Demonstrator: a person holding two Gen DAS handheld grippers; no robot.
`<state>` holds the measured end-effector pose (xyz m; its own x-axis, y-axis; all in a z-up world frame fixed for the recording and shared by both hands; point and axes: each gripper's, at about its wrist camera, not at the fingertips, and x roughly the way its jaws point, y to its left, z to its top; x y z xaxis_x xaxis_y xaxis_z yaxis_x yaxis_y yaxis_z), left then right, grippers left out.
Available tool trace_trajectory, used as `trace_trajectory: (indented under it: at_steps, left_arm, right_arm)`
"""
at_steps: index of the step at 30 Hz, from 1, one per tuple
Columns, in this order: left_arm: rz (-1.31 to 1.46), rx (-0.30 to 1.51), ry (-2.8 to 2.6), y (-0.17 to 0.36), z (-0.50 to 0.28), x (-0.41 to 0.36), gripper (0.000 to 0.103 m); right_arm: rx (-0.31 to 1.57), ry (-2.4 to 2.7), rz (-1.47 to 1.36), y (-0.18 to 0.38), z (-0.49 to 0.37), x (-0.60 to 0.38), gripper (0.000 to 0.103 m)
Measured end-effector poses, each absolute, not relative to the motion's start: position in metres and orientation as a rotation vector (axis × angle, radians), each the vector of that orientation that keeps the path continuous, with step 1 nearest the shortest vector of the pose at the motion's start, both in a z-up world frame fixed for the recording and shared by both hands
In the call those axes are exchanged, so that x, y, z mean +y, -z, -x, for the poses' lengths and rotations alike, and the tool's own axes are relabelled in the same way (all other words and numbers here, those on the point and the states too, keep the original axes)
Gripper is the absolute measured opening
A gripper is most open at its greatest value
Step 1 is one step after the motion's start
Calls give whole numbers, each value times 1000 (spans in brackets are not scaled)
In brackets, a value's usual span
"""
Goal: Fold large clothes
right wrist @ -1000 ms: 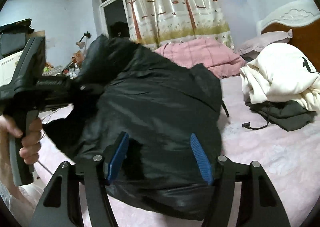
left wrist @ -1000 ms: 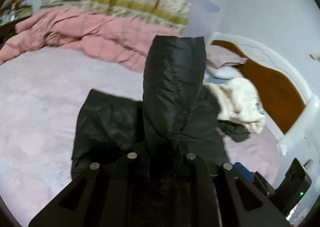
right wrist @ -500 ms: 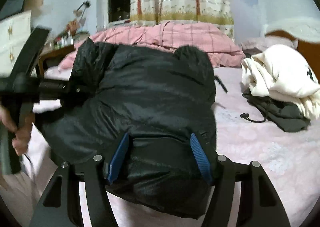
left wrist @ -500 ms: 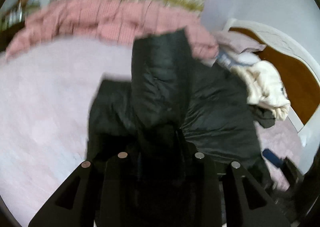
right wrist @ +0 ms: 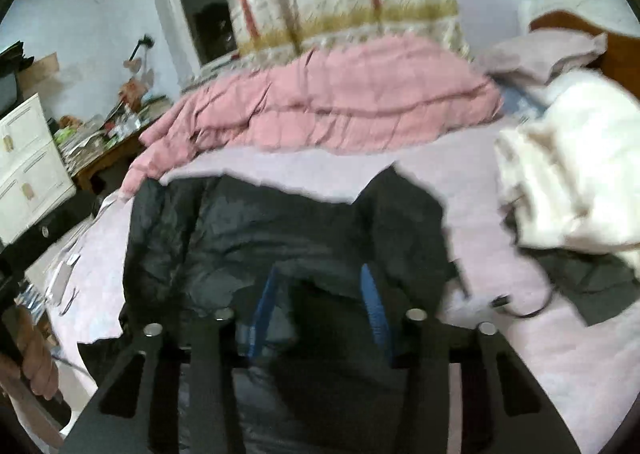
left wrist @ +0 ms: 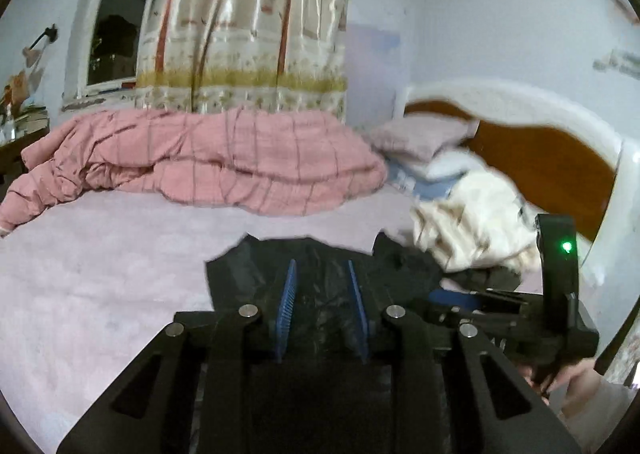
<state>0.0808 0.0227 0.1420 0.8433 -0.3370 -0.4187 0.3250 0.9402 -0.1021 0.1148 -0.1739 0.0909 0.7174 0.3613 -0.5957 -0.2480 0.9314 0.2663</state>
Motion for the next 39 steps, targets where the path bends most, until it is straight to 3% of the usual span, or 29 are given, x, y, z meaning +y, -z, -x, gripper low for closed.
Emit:
trace_trajectory:
  at_steps: [4, 9, 13, 39]
  left_arm:
    - [58, 571, 311, -107, -124, 19, 25]
    - [113, 741, 222, -50, -155, 31, 15]
    - [30, 742, 160, -27, -151, 21, 14]
    - [41, 789, 151, 4, -164, 21, 14]
  right_arm:
    - [699, -358, -139, -65, -115, -162, 35]
    - [707, -364, -135, -49, -124, -159, 34]
    - [713, -336, -119, -36, -132, -151, 34]
    - [797, -348, -85, 2, -158, -146, 33]
